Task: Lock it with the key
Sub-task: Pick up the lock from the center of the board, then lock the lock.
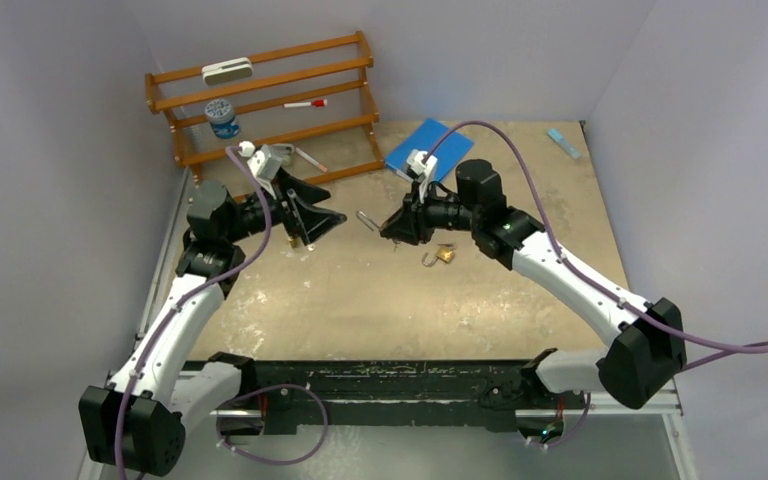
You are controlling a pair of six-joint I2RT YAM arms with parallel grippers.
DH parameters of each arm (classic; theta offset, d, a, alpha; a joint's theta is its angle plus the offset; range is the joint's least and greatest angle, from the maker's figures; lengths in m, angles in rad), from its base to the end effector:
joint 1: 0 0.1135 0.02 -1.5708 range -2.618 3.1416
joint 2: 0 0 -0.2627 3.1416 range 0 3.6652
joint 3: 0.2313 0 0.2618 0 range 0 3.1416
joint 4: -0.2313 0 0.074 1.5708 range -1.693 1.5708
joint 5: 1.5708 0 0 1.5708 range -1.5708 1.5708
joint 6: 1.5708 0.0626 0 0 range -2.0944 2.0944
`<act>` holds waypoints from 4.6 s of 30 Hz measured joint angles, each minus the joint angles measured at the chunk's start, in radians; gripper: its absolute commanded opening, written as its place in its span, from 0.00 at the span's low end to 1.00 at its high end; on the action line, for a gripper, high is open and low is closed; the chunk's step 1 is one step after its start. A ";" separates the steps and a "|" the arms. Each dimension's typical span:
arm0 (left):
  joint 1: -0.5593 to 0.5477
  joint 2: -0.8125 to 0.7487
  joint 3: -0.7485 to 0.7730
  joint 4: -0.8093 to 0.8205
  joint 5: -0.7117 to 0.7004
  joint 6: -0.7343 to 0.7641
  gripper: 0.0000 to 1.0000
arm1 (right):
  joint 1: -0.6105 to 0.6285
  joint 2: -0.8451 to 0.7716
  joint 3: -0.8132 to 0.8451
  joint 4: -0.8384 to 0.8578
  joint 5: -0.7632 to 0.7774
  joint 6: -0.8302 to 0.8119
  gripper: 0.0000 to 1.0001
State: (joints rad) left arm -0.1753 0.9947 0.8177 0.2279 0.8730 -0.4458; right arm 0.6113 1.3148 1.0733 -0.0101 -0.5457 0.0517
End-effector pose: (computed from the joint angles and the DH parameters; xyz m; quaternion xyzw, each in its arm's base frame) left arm 0.2401 -0.0913 0.3538 0.2195 0.6599 -0.4780 0.5365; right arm 0.2588 0.2210 0.3332 -0.3689 0.6858 0.3934 0.4887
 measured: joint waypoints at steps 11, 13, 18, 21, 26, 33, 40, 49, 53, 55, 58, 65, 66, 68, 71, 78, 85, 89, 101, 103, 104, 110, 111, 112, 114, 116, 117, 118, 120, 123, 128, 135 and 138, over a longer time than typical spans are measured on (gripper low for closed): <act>-0.072 -0.026 -0.018 0.008 0.141 0.049 0.64 | -0.004 0.014 0.075 0.005 -0.318 0.036 0.00; -0.074 -0.026 -0.017 -0.021 0.147 0.075 0.59 | -0.004 0.014 0.079 0.005 -0.347 0.043 0.00; -0.084 -0.025 -0.016 -0.050 0.172 0.101 0.53 | -0.005 0.016 0.095 0.002 -0.382 0.053 0.00; -0.096 -0.023 -0.014 -0.061 0.188 0.109 0.52 | -0.005 0.025 0.110 0.002 -0.392 0.054 0.00; -0.108 -0.023 -0.010 -0.066 0.207 0.124 0.51 | -0.006 0.047 0.118 0.002 -0.397 0.057 0.00; -0.108 -0.023 -0.001 -0.088 0.214 0.143 0.40 | -0.008 0.069 0.118 0.000 -0.412 0.060 0.00; -0.108 -0.021 0.012 -0.095 0.225 0.154 0.00 | -0.008 0.071 0.118 -0.004 -0.425 0.060 0.00; -0.119 -0.011 0.020 -0.113 0.258 0.162 0.00 | -0.010 0.071 0.118 -0.010 -0.438 0.065 0.92; -0.128 0.008 0.066 -0.222 0.293 0.220 0.00 | -0.016 0.030 0.097 0.037 -0.423 0.074 0.99; -0.129 0.019 0.108 -0.302 0.311 0.274 0.00 | -0.023 -0.011 0.071 0.070 -0.414 0.080 0.99; -0.129 0.040 0.191 -0.461 0.333 0.409 0.00 | -0.031 -0.078 0.009 0.167 -0.413 0.091 0.99; -0.129 0.091 0.324 -0.806 0.374 0.721 0.00 | -0.034 -0.140 -0.249 0.584 -0.394 0.190 0.99; -0.129 0.095 0.331 -0.840 0.377 0.753 0.00 | -0.035 -0.132 -0.280 0.649 -0.388 0.209 0.99; -0.129 0.098 0.336 -0.898 0.378 0.805 0.00 | -0.035 -0.109 -0.308 0.739 -0.383 0.242 0.99; -0.129 0.098 0.336 -0.945 0.378 0.842 0.00 | -0.035 -0.077 -0.320 0.850 -0.375 0.279 0.98; -0.129 0.098 0.373 -0.989 0.357 0.877 0.00 | -0.018 -0.071 -0.329 0.967 -0.323 0.307 0.96; -0.129 0.099 0.420 -0.975 0.347 0.879 0.00 | 0.004 -0.064 -0.399 1.117 -0.260 0.344 0.96; -0.130 0.100 0.425 -0.882 0.301 0.786 0.00 | 0.005 -0.028 -0.408 1.222 -0.253 0.378 0.96; -0.135 0.035 0.280 -0.092 0.029 0.121 0.00 | 0.017 0.074 -0.383 1.407 -0.253 0.446 0.93; -0.135 0.035 0.280 -0.020 0.021 0.069 0.00 | 0.017 0.087 -0.383 1.465 -0.248 0.475 0.93; -0.135 0.035 0.280 0.013 0.019 0.043 0.00 | 0.016 0.098 -0.383 1.497 -0.241 0.492 0.93; -0.135 0.035 0.280 0.121 0.020 -0.044 0.00 | 0.009 0.181 -0.379 1.566 -0.190 0.575 0.92; -0.135 0.035 0.280 0.132 0.020 -0.053 0.00 | 0.008 0.193 -0.373 1.566 -0.182 0.579 0.92; -0.135 0.035 0.280 0.139 0.020 -0.060 0.00 | 0.007 0.201 -0.365 1.566 -0.176 0.584 0.91; -0.135 0.035 0.280 0.149 0.020 -0.068 0.00 | 0.003 0.206 -0.349 1.566 -0.168 0.586 0.92; -0.135 0.035 0.280 0.150 0.020 -0.068 0.00 | 0.002 0.202 -0.331 1.574 -0.152 0.584 0.92; -0.135 0.035 0.280 0.150 0.020 -0.068 0.00 | 0.001 0.198 -0.324 1.579 -0.145 0.583 0.92; -0.135 0.035 0.280 0.150 0.020 -0.068 0.00 | -0.002 0.195 -0.322 1.581 -0.142 0.581 0.92; -0.135 0.035 0.279 0.150 0.020 -0.068 0.00 | -0.005 0.184 -0.319 1.587 -0.130 0.575 0.92; -0.135 0.035 0.274 0.152 0.020 -0.068 0.00 | -0.010 0.175 -0.301 1.588 -0.127 0.573 0.91; -0.135 0.036 0.262 0.150 0.020 -0.068 0.00 | -0.012 0.175 -0.248 1.588 -0.130 0.575 0.89; -0.135 0.035 0.250 0.151 0.020 -0.068 0.00 | -0.012 0.175 -0.171 1.588 -0.158 0.589 0.74; -0.135 0.035 0.247 0.149 0.020 -0.068 0.00 | -0.012 0.179 -0.135 1.593 -0.170 0.609 0.64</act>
State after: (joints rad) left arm -0.3103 1.0302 1.0645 0.3767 0.8932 -0.5133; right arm 0.5991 1.4933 0.9386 1.5829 -0.7155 0.6609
